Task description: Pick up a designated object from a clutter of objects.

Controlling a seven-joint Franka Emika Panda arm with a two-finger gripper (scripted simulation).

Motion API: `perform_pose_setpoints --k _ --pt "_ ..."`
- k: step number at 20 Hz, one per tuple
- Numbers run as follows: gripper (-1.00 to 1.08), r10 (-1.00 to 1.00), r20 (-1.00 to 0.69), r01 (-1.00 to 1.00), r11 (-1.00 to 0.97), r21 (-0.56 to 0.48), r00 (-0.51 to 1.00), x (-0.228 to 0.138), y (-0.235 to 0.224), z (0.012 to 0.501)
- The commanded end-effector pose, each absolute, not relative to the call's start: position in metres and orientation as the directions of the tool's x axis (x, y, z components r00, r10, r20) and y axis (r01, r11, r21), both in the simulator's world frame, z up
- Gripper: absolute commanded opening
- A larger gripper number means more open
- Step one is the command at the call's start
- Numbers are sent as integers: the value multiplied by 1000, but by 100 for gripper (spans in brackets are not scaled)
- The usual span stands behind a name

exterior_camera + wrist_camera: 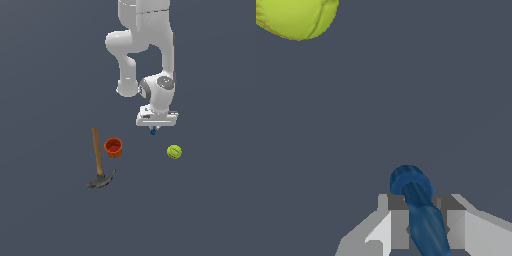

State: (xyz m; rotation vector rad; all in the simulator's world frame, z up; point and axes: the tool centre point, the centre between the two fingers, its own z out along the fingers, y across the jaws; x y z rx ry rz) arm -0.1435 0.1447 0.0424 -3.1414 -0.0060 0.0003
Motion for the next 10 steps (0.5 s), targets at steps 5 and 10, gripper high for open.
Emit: perform_pose_setpoints --k 5,10 --pt "-100 4 0 4 -1000 0 1000 -143 145 42" --pt "-100 4 0 4 -1000 0 1000 -142 145 47"
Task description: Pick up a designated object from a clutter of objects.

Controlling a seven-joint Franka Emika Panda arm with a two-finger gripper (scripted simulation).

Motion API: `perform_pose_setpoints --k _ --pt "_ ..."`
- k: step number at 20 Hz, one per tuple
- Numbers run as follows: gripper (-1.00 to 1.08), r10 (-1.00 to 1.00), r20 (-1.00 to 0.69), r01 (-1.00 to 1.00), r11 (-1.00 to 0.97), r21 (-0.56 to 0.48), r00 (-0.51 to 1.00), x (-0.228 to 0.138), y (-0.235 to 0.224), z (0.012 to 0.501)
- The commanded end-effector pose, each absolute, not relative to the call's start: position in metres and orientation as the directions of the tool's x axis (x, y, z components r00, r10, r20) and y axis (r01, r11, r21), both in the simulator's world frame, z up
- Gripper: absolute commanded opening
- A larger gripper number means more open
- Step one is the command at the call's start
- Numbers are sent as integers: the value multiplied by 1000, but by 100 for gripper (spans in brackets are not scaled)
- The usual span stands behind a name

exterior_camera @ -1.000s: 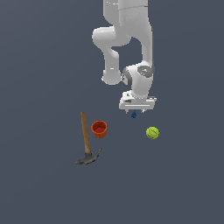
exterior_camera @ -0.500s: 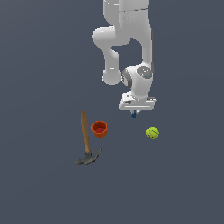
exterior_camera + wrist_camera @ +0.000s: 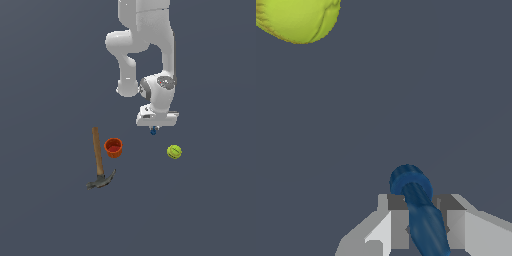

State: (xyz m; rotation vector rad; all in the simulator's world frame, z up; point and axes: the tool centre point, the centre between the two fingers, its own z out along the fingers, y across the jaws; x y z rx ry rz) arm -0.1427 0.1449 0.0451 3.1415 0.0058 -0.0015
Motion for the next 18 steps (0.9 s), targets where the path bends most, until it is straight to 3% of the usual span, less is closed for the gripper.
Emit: perform_pose_setpoints --k 1,18 --pt "-100 4 0 4 -1000 0 1000 -141 145 50" --pt "-100 6 -2 5 -1000 -3 1000 -106 160 149"
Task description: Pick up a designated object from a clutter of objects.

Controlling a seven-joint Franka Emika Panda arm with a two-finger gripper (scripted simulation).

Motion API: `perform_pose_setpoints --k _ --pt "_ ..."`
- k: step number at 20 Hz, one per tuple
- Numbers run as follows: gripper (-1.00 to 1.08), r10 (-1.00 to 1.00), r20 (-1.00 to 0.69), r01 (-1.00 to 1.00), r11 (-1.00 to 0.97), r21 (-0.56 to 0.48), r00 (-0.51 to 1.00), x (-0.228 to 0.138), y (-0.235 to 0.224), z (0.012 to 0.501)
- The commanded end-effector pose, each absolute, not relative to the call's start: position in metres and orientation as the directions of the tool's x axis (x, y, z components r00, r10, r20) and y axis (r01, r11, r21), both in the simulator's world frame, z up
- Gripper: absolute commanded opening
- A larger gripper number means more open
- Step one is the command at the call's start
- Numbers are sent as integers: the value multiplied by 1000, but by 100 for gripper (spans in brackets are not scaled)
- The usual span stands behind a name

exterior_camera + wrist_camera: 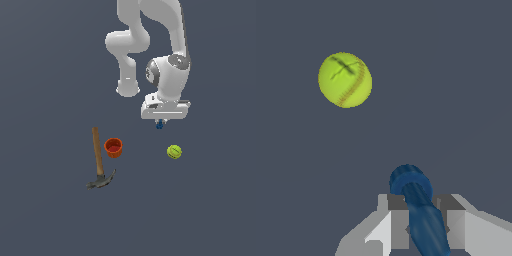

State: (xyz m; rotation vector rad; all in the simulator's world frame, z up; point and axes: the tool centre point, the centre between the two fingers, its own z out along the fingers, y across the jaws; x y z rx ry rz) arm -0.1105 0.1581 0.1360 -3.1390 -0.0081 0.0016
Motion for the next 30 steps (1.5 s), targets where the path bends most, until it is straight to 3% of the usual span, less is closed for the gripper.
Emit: perform_pose_setpoints --k 1,30 --pt "-100 6 -2 6 -1000 -4 1000 -104 161 157" --pt "-100 3 0 3 -1000 -1 1000 -10 194 395"
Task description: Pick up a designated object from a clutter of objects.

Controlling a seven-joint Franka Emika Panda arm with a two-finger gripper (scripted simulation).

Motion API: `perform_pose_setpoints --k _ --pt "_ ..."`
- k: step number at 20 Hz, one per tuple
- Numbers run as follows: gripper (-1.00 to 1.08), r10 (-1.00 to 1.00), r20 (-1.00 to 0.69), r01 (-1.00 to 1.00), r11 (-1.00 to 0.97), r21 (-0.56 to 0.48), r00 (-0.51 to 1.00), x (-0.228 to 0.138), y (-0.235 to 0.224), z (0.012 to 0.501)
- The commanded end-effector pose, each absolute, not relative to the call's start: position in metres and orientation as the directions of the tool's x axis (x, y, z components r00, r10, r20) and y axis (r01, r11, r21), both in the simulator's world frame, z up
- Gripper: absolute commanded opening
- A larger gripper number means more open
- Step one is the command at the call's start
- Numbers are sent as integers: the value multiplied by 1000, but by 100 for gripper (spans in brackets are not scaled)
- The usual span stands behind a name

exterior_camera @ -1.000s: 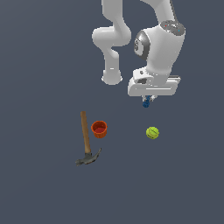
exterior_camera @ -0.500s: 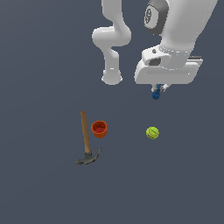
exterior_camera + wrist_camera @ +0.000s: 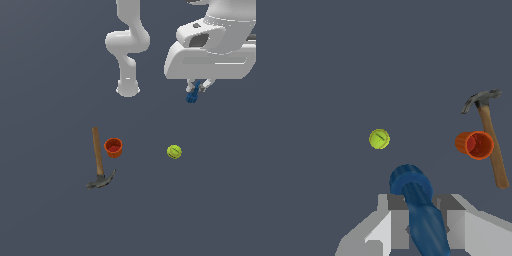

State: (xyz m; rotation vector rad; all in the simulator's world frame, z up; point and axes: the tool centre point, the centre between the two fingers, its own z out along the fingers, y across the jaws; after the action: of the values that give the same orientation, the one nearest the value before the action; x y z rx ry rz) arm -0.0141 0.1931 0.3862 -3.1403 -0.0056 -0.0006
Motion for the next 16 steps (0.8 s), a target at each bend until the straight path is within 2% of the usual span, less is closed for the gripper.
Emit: perform_pose_setpoints --k 1,16 --pt "-100 3 0 3 -1000 0 1000 -8 195 401" --pt "-100 3 0 3 -1000 0 1000 9 201 436"
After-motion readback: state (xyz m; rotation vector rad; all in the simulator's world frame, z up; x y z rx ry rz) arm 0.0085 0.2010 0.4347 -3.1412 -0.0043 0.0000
